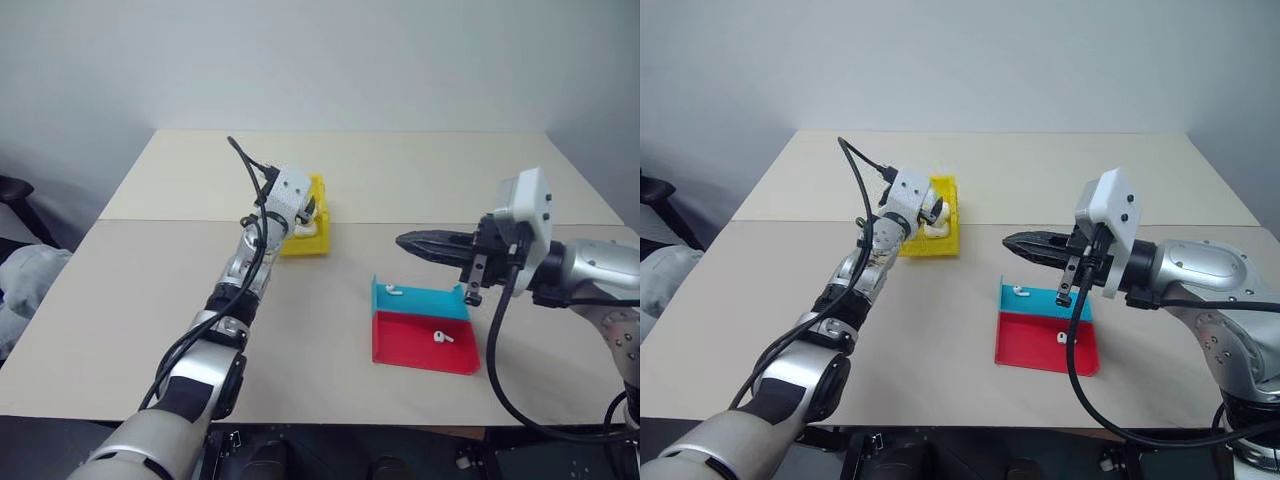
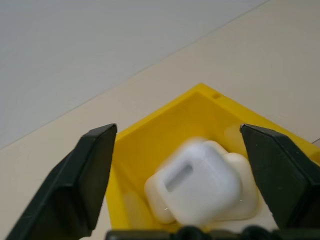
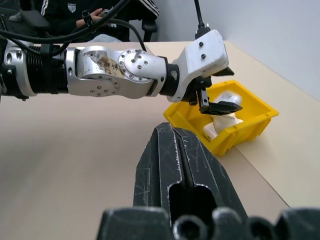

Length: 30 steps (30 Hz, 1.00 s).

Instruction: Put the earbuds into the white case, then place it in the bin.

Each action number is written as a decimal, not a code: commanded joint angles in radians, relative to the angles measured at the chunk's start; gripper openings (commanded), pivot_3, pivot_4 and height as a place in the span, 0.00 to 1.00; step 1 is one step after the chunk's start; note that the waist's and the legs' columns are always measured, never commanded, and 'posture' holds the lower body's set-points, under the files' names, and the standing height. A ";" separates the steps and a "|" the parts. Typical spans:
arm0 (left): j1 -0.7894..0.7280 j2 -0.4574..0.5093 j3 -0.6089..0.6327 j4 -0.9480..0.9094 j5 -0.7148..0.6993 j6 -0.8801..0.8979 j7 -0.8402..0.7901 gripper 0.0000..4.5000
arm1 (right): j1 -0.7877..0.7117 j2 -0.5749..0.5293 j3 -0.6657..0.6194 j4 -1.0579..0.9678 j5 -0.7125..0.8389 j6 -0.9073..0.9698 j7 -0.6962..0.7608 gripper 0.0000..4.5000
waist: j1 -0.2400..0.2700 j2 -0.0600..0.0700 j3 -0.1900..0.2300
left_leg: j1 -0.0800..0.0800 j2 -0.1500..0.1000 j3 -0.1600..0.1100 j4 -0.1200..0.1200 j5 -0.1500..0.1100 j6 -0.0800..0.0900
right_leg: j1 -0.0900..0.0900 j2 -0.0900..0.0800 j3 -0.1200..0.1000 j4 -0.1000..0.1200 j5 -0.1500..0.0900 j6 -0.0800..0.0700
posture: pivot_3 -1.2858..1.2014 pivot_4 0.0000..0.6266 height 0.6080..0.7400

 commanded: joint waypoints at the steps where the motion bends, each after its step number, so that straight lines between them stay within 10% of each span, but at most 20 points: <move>1: -0.030 0.000 0.012 -0.020 -0.003 -0.025 0.020 0.99 | 0.004 -0.016 -0.029 -0.029 -0.004 0.001 -0.014 0.00 | -0.001 0.000 0.000 | 0.000 0.000 0.000 0.000 0.000 0.000 | 0.000 0.000 0.000 0.000 0.000 0.000 | 0.52 0.24 1.00; 9: 0.160 0.062 0.089 -0.458 -0.268 0.088 -0.315 0.99 | 0.081 -0.072 -0.041 -0.020 -0.060 -0.042 0.056 0.00 | -0.009 0.000 0.000 | 0.000 0.000 0.000 0.000 0.003 -0.005 | 0.000 0.000 0.000 0.001 0.000 0.000 | 0.52 0.24 1.00; 19: 0.620 0.436 0.179 -1.025 -0.620 0.269 -0.818 0.99 | 0.301 -0.202 -0.186 0.172 -0.273 -0.423 0.396 0.00 | -0.021 0.001 0.000 | 0.003 0.001 0.001 0.001 0.000 0.000 | 0.003 0.000 0.002 -0.001 0.000 0.000 | 0.52 0.24 1.00; 30: 0.961 0.662 0.381 -1.249 -0.763 0.346 -0.944 0.99 | 0.316 -0.267 -0.216 0.424 -0.390 -0.665 0.559 0.00 | -0.021 0.002 -0.001 | 0.008 0.003 0.004 -0.002 -0.001 0.001 | 0.005 0.000 0.004 -0.001 0.000 0.000 | 0.52 0.24 1.00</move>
